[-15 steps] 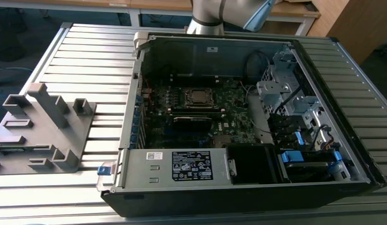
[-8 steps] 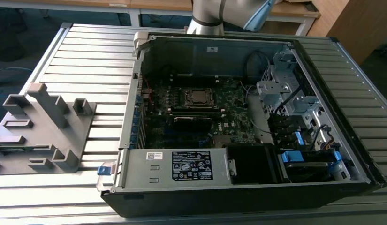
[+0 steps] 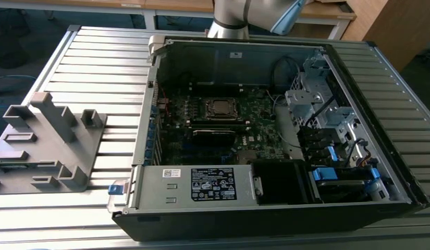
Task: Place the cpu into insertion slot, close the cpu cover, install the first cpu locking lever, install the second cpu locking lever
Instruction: 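Install the second cpu locking lever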
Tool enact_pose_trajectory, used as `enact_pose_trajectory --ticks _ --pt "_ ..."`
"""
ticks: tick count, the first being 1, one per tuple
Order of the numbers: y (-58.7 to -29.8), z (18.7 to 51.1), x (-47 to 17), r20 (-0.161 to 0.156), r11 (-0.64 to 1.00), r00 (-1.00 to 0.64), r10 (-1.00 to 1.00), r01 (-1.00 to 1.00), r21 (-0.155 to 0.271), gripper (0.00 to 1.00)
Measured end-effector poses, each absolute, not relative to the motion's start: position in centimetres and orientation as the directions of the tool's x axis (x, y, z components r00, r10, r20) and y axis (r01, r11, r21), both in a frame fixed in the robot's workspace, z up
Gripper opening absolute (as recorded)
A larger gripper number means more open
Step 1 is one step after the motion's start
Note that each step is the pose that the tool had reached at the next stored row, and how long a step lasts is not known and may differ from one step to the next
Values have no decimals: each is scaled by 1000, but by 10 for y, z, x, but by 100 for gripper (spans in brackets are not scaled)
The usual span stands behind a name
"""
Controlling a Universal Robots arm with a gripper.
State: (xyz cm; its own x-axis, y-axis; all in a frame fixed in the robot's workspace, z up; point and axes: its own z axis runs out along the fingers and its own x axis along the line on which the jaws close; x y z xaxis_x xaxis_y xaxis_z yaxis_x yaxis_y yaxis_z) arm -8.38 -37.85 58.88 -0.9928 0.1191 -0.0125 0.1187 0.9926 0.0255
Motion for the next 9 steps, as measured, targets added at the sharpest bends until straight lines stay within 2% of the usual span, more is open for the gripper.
enact_pose_trajectory --ticks 9 --pt "-379 588 -84 -10 993 -993 119 119 23 10"
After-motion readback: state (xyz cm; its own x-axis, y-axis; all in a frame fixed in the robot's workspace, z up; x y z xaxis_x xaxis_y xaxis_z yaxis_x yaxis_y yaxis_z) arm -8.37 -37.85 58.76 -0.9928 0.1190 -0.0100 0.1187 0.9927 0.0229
